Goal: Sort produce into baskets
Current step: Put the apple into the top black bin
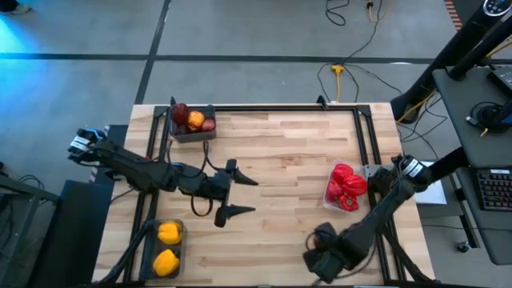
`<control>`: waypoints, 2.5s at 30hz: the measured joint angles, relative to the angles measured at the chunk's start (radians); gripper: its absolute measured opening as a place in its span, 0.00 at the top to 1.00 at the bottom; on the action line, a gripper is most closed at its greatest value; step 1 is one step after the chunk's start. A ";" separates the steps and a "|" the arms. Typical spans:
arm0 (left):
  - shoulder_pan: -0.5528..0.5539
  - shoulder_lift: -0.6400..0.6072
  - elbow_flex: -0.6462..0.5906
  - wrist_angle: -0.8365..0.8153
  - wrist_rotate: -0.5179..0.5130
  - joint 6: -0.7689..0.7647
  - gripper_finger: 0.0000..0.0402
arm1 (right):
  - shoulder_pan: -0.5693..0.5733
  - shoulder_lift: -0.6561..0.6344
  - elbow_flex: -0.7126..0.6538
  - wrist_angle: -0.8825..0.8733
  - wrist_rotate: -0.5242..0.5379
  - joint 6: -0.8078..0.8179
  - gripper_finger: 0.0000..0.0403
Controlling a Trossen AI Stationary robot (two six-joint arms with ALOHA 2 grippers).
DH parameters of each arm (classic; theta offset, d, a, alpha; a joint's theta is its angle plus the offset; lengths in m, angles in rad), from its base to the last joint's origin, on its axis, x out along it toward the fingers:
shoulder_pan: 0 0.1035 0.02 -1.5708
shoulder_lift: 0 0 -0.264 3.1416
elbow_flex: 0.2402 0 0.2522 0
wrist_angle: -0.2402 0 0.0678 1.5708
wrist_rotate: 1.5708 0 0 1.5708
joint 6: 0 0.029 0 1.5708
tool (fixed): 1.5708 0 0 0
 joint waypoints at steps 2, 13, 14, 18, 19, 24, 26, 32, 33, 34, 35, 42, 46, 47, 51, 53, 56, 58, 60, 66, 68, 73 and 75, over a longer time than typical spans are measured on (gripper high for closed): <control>0.010 -0.006 0.000 0.008 -0.004 -0.009 0.13 | -0.051 0.005 0.013 0.004 0.054 -0.043 0.38; -0.001 -0.140 -0.001 -0.513 -0.006 -0.130 0.13 | -0.383 0.072 0.046 0.114 0.223 -0.528 0.40; -0.001 -0.149 -0.001 -0.548 -0.006 -0.129 0.13 | -0.415 0.086 0.045 0.127 0.234 -0.583 0.39; -0.002 -0.196 -0.003 -0.699 -0.047 -0.140 0.13 | -0.525 0.149 0.045 0.202 0.245 -0.770 0.38; -0.002 -0.213 -0.003 -0.733 -0.082 -0.154 0.13 | -0.547 0.165 0.045 0.224 0.244 -0.796 0.38; -0.001 -0.292 -0.004 -0.844 -0.163 -0.273 0.13 | -0.597 0.244 0.045 0.265 0.231 -0.904 0.38; -0.002 -0.318 -0.008 -0.889 -0.155 -0.300 0.13 | -0.600 0.257 0.046 0.246 0.217 -0.900 0.38; 0.004 -0.341 -0.039 -0.918 -0.156 -0.335 0.13 | -0.592 0.234 0.046 0.213 0.190 -0.906 0.29; 0.007 -0.334 -0.039 -0.911 -0.151 -0.337 0.13 | -0.590 0.225 0.047 0.214 0.192 -0.916 0.26; 0.010 -0.324 -0.039 -0.904 -0.139 -0.344 0.13 | -0.588 0.213 0.048 0.211 0.191 -0.930 0.23; 0.010 -0.313 -0.039 -0.892 -0.139 -0.345 0.13 | -0.586 0.207 0.049 0.206 0.192 -0.935 0.20; 0.012 -0.221 -0.017 -0.705 -0.212 -0.199 0.13 | -0.544 0.121 0.061 0.096 0.149 -0.988 0.05; 0.031 -0.161 -0.003 -0.699 -0.201 -0.147 0.13 | -0.460 0.037 0.111 -0.089 0.175 -1.000 0.05; 0.040 -0.144 -0.003 -0.688 -0.201 -0.130 0.13 | -0.437 0.017 0.119 -0.120 0.203 -0.988 0.05; 0.061 -0.062 -0.002 -0.579 -0.201 -0.072 0.13 | -0.362 -0.075 0.125 -0.170 0.340 -0.914 0.05; 0.068 -0.017 -0.002 -0.512 -0.199 -0.082 0.13 | -0.342 -0.107 0.122 -0.166 0.394 -0.861 0.05; 0.074 0.047 -0.002 -0.450 -0.199 -0.136 0.13 | -0.356 -0.123 0.117 -0.162 0.420 -0.825 0.05; 0.075 0.086 -0.001 -0.448 -0.199 -0.175 0.13 | -0.390 -0.115 0.113 -0.157 0.424 -0.895 0.05; 0.075 0.121 -0.001 -0.459 -0.198 -0.236 0.13 | -0.438 -0.097 0.107 -0.156 0.427 -0.990 0.05; 0.050 0.206 -0.001 -0.477 -0.156 -0.423 0.13 | -0.620 0.002 0.102 -0.062 0.315 -1.268 0.05; 0.029 0.224 -0.001 -0.475 -0.157 -0.446 0.13 | -0.660 0.038 0.102 -0.025 0.306 -1.322 0.05; -0.042 0.235 -0.002 -0.485 -0.237 -0.562 0.13 | -0.714 0.106 0.102 -0.035 0.300 -1.398 0.05; -0.069 0.241 -0.002 -0.495 -0.286 -0.622 0.13 | -0.722 0.125 0.101 -0.037 0.303 -1.408 0.05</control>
